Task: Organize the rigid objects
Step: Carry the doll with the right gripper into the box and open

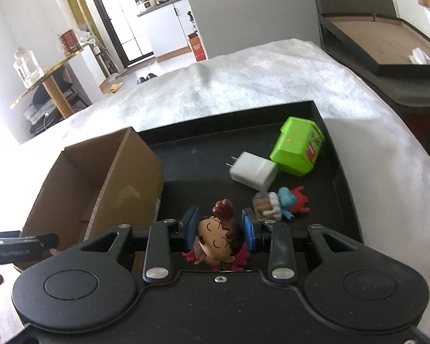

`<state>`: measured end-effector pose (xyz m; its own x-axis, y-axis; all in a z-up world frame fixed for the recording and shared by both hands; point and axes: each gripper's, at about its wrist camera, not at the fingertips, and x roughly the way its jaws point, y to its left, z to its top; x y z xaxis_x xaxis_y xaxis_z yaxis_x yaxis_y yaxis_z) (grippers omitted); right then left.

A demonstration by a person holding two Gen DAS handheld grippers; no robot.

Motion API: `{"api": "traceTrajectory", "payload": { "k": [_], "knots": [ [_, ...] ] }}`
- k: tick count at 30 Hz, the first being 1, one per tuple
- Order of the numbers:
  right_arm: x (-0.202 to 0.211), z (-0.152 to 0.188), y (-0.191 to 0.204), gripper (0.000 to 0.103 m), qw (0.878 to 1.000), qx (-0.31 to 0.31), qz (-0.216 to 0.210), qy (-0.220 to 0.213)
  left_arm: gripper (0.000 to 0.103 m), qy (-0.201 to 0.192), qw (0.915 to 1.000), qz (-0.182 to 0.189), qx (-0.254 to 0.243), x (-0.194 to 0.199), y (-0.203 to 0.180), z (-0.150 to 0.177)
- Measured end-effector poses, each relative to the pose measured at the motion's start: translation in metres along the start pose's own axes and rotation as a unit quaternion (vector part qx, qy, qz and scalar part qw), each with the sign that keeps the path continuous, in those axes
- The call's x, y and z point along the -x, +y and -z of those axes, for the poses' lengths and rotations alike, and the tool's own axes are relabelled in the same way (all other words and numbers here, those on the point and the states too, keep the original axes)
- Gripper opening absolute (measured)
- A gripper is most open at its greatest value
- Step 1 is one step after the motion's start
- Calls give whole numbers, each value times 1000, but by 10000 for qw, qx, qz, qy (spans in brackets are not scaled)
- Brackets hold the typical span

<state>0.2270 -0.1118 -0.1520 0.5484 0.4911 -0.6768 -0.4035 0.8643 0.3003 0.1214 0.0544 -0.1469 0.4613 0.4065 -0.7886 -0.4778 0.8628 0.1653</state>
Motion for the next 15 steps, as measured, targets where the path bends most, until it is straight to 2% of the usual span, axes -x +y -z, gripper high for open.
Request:
{"api": "traceTrajectory", "payload": {
  "k": [13, 15],
  "knots": [
    [9, -15, 46, 32, 9977, 342, -475, -342, 77, -322, 9994, 27, 148, 8, 14, 2],
    [10, -17, 53, 32, 9967, 417, -583, -390, 72, -376, 9992, 38, 164, 9, 15, 2]
  ]
}}
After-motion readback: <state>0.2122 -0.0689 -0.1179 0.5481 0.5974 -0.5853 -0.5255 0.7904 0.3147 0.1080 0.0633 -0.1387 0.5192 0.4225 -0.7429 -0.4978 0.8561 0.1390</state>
